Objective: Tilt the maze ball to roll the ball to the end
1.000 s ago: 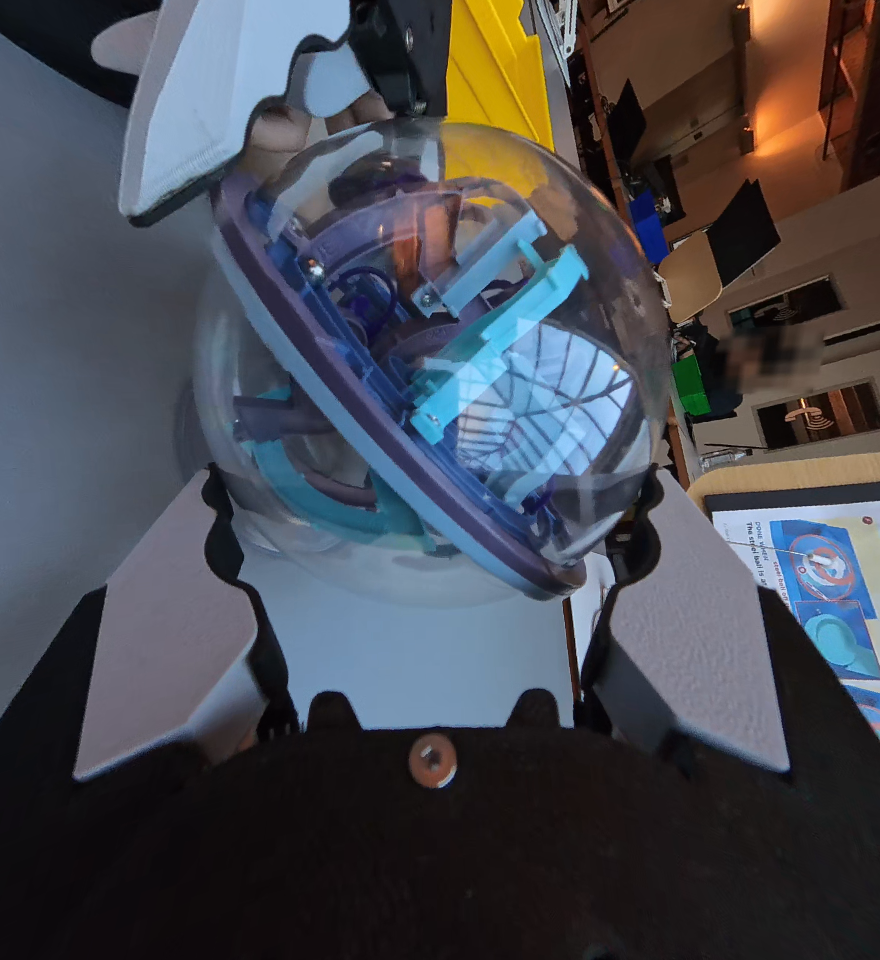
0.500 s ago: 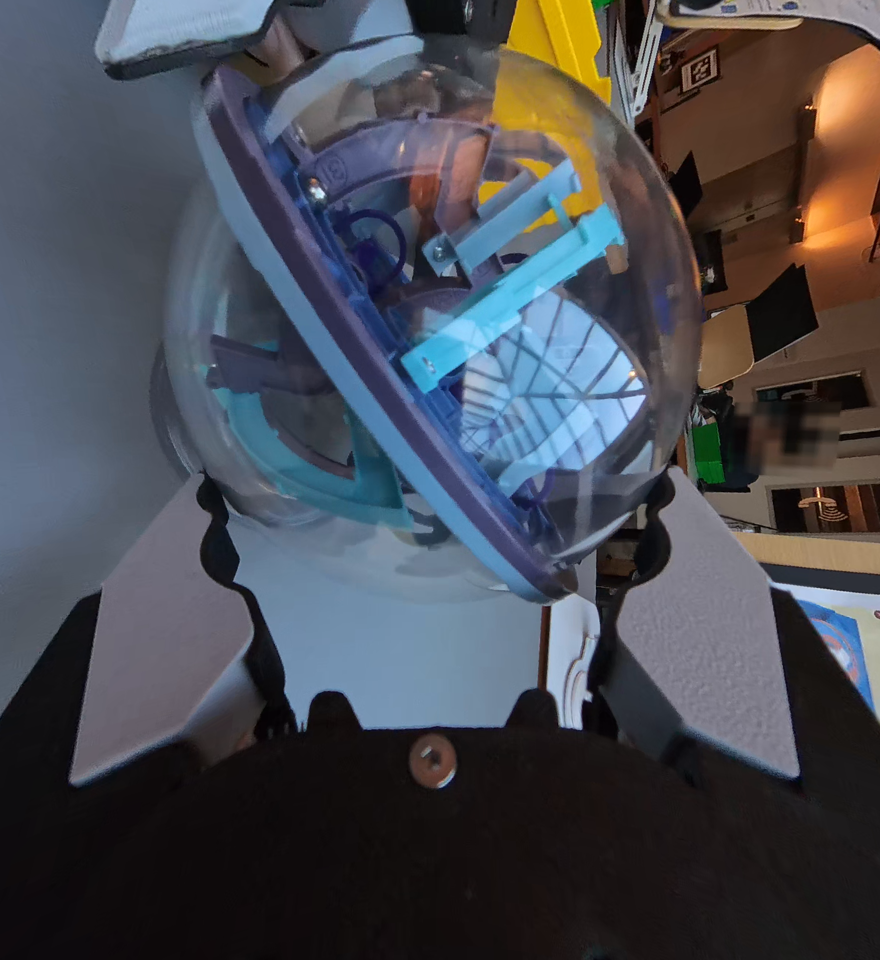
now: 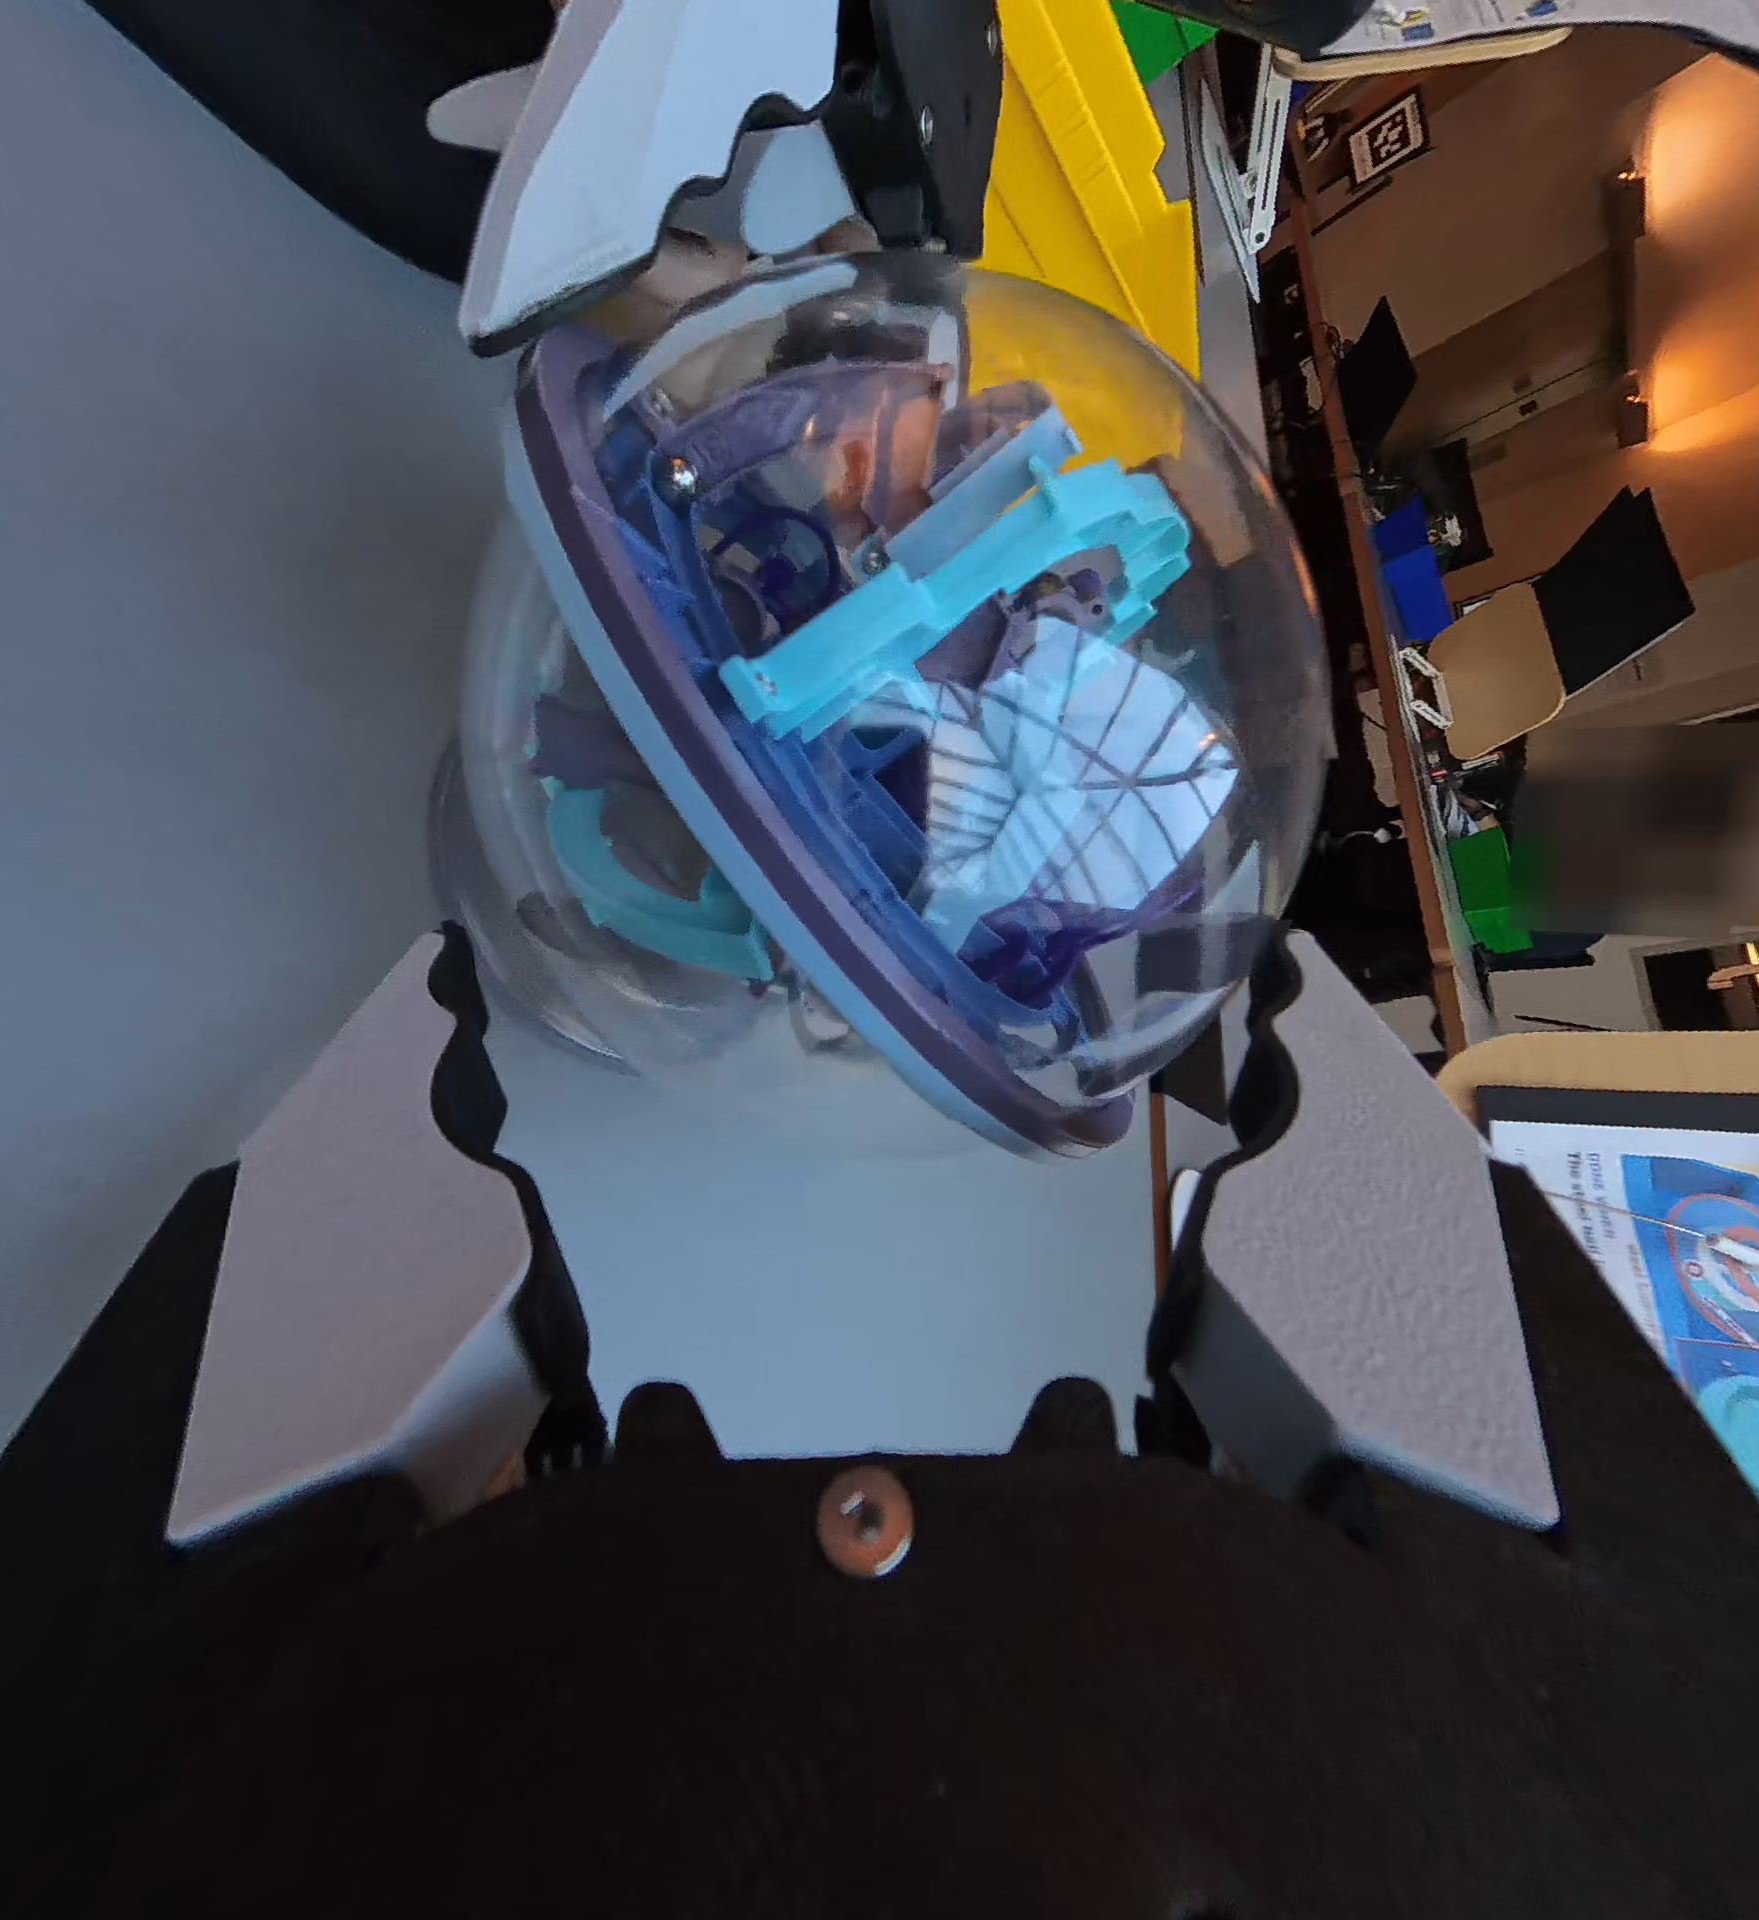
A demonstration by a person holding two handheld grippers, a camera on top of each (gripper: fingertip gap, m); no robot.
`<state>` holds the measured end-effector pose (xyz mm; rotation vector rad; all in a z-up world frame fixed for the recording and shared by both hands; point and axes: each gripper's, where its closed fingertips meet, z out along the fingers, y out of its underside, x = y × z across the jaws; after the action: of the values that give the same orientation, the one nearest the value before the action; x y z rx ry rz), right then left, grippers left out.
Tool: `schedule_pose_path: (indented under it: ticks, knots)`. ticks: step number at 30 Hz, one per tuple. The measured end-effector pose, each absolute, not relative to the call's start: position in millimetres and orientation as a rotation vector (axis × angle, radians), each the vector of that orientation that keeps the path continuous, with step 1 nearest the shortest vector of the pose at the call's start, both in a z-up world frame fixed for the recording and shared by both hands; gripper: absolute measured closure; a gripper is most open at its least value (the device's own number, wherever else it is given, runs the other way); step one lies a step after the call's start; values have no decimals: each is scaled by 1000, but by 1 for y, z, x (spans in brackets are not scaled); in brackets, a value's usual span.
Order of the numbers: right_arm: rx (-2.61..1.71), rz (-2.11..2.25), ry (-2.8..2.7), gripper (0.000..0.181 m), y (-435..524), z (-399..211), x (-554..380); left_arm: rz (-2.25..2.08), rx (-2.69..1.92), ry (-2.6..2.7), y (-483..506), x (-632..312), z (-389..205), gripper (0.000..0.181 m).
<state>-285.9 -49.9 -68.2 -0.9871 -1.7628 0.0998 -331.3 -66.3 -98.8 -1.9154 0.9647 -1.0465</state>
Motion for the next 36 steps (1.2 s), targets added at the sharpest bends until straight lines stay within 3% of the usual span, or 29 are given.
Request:
schedule_pose_path:
  ticks: [13, 36]
  knots:
    - [-1504, 965, -1547, 26, -47, -77, -288, -980, -1920, 1002, -71, -328, -104, 23]
    - [-1494, 1026, -1521, 28, -48, -96, -300, -804, -1904, 1066, -65, -324, -113, 27]
